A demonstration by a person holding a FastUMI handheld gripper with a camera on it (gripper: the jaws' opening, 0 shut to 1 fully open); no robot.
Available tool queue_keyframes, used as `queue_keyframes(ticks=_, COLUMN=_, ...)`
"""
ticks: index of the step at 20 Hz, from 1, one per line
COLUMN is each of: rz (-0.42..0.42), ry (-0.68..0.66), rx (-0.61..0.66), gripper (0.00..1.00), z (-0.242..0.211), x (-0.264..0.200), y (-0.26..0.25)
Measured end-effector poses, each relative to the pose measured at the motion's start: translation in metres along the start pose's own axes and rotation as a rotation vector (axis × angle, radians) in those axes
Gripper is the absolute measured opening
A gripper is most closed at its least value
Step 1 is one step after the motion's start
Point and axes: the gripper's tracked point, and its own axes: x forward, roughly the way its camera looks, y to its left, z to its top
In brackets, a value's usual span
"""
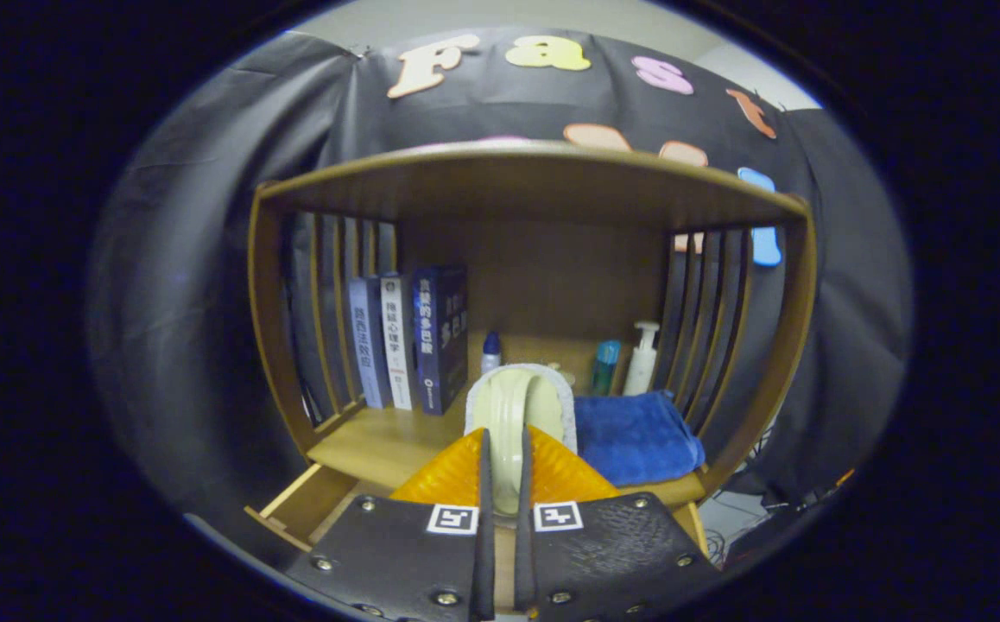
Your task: Pull open the drawer, take out the items inside it, and place them on the countertop above the cabinet.
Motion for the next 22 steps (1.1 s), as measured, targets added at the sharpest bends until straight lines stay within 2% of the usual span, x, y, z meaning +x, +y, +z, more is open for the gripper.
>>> queue_keyframes(ticks=5, rz=-0.017, ry=0.213, rx=0.169, gripper=0.1, z=-0.059, x=0.057, y=-0.006)
queue_keyframes(ticks=8, rz=-0.048, ry=0.27, rx=0.21, gripper=0.09, z=-0.083, x=0.08, y=-0.012)
queue_keyframes(ticks=13, rz=-0.012, ry=0.267, rx=0.33, gripper=0.1, z=-0.087, x=0.112, y=-0.008)
queue_keyframes(ticks=22, rz=-0.036, ry=0.217, rx=0.355, gripper=0.1, z=-0.073, x=0.167, y=-0.006)
